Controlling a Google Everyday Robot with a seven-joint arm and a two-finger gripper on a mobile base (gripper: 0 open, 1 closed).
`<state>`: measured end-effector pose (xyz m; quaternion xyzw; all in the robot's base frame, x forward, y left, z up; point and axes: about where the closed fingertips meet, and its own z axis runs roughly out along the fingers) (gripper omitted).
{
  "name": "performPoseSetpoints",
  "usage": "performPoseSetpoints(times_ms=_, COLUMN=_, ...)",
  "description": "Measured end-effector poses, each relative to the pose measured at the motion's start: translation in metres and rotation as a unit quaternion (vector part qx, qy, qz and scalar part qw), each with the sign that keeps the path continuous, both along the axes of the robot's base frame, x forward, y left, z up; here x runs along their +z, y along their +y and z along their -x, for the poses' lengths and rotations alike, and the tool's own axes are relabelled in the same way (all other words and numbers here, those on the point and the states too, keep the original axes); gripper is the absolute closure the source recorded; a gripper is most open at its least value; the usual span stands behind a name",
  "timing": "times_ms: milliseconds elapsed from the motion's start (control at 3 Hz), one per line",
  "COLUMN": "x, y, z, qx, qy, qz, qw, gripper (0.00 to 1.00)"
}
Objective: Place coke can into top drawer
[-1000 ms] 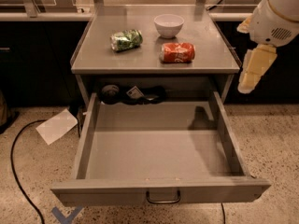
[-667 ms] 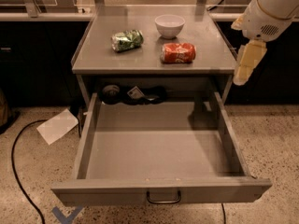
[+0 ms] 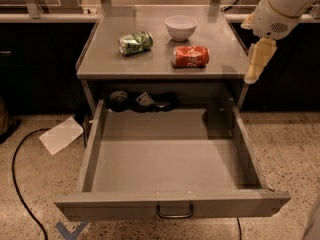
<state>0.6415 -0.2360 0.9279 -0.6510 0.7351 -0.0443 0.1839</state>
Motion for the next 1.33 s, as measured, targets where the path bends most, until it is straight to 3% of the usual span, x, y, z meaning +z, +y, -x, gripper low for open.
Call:
performPoseSetpoints(times_ms=667, x=-0.005, y=0.026, z=-0.03, qx=0.048, qy=-0.015, qz=-0.002, qw=0.9987, gripper=0.0)
performPoseSetpoints(times_ms=1333, x=-0.008, y=0.071, z=-0.087, qx=0.106, qy=-0.036, qz=0.008, qw=0.9937, gripper=0.0)
